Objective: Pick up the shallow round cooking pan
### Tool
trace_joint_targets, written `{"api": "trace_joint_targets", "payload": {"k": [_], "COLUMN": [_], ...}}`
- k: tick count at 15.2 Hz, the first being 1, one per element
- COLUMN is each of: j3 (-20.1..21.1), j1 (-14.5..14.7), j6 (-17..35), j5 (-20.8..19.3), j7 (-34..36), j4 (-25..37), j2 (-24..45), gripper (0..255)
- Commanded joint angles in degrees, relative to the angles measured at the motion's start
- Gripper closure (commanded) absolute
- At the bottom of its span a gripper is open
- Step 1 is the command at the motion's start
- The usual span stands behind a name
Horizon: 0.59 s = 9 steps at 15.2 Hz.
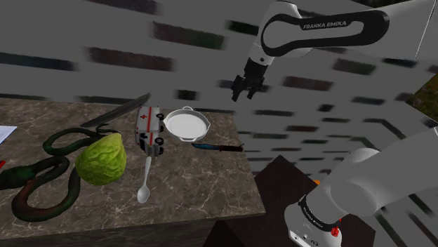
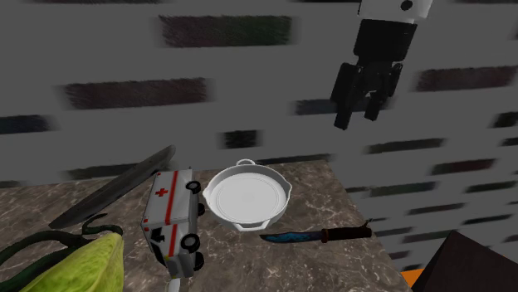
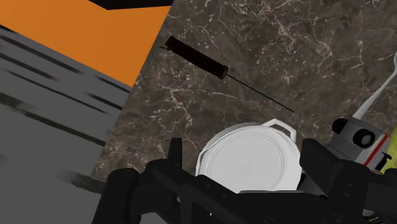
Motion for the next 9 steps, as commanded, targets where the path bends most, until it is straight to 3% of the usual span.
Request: {"api": "trace_joint_targets", "payload": {"k": [1,9], "j3": [-0.21,-0.7], "j1": [-0.01,-0.18], "j6": [2.58,9.76], "j5": [0.56,3.32], "j7": [-0.22,-1.26], "j4": [1.41,10.34], "j2": [4.36,22.04], "gripper": [0,0]}}
